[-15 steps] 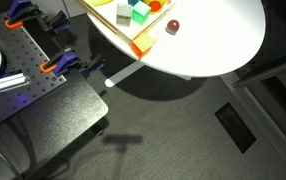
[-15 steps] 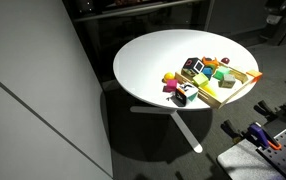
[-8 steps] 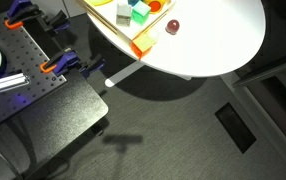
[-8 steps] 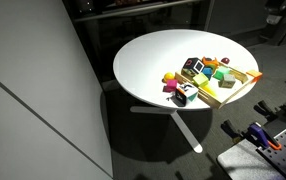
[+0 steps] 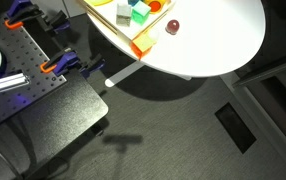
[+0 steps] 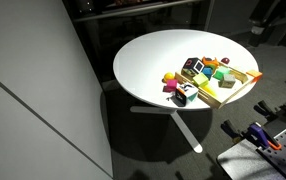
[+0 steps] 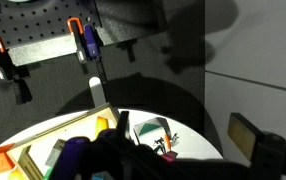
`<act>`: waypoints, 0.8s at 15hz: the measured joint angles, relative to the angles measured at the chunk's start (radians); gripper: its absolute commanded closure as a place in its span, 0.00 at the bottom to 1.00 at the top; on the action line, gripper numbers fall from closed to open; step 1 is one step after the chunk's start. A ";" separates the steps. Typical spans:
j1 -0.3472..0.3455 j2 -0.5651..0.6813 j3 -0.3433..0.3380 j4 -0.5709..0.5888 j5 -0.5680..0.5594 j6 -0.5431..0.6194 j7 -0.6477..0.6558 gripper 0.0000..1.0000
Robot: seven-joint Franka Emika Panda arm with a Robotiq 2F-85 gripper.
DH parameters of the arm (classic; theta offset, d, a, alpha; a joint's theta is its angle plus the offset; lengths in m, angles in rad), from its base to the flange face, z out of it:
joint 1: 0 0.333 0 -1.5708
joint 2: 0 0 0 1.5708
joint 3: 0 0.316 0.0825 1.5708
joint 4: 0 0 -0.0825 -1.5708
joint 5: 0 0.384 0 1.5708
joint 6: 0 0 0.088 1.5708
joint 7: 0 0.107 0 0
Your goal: Pick up the plushy cube from the table and put it in the crate
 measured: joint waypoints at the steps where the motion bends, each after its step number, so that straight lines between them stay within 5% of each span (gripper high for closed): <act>1: 0.000 0.024 0.007 0.000 -0.005 0.029 -0.014 0.00; 12: 0.011 0.308 0.031 0.007 -0.145 0.381 -0.145 0.00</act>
